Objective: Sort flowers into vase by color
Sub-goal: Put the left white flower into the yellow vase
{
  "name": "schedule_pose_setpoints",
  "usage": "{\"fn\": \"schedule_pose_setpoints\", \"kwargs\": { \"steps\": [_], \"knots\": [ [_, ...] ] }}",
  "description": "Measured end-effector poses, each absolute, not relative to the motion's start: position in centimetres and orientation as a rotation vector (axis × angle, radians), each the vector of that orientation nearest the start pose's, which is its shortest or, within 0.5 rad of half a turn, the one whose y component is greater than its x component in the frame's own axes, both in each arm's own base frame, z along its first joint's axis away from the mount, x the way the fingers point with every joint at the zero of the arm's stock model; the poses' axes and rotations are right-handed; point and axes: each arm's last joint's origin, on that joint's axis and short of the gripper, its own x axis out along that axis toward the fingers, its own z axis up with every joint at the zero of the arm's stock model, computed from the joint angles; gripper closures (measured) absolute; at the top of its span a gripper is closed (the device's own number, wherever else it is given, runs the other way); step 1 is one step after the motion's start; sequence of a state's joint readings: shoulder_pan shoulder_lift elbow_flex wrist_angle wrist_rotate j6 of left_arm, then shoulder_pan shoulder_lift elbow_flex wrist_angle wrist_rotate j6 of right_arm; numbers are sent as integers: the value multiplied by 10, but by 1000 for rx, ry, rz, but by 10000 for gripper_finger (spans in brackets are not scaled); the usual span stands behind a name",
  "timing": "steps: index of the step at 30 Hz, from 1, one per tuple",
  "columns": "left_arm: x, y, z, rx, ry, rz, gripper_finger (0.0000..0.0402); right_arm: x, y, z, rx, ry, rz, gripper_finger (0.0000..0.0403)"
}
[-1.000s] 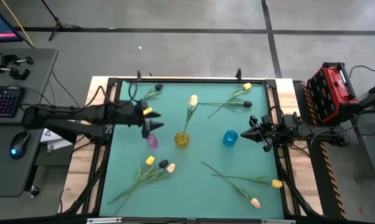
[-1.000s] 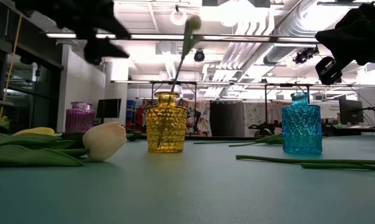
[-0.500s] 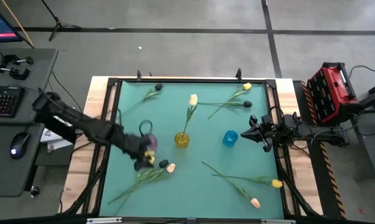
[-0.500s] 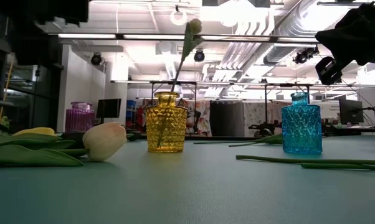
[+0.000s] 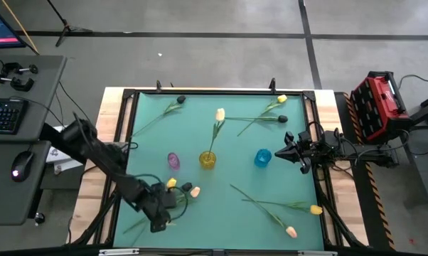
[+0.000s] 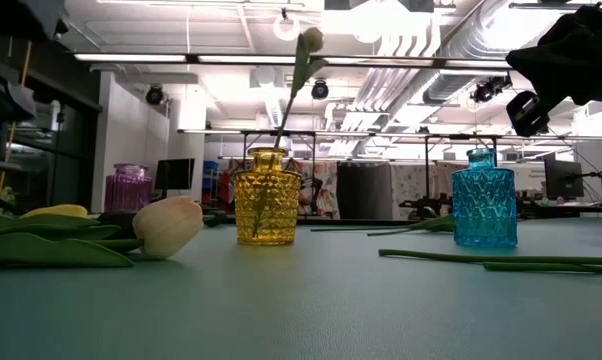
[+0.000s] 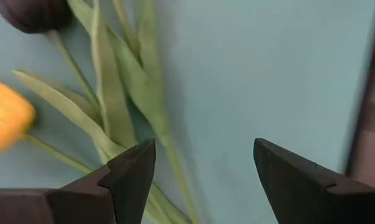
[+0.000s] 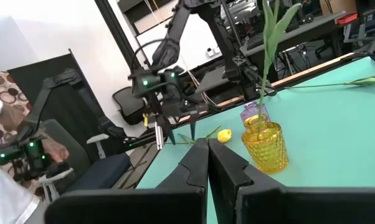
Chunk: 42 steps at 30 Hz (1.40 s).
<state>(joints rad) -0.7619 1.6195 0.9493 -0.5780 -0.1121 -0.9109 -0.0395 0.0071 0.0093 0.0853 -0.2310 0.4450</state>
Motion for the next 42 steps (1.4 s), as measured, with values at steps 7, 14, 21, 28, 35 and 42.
{"fn": "schedule_pose_setpoints", "kwargs": {
  "steps": [7,14,21,28,35,42],
  "knots": [
    [210,-207,155,-172,1284,26,145,97,3,174,431,-43,207,402],
    [213,-206,151,-208,1301,52,145,97,3,174,431,-44,204,402],
    [222,-196,148,-204,1321,46,157,97,3,174,431,-43,205,402],
    [228,-192,138,-231,1389,57,209,97,3,174,431,-43,205,402],
    [228,-191,130,-191,1402,84,268,97,3,174,431,-43,209,402],
    [228,-188,154,-150,1321,30,388,97,3,174,431,-43,209,402]
  ]
}}
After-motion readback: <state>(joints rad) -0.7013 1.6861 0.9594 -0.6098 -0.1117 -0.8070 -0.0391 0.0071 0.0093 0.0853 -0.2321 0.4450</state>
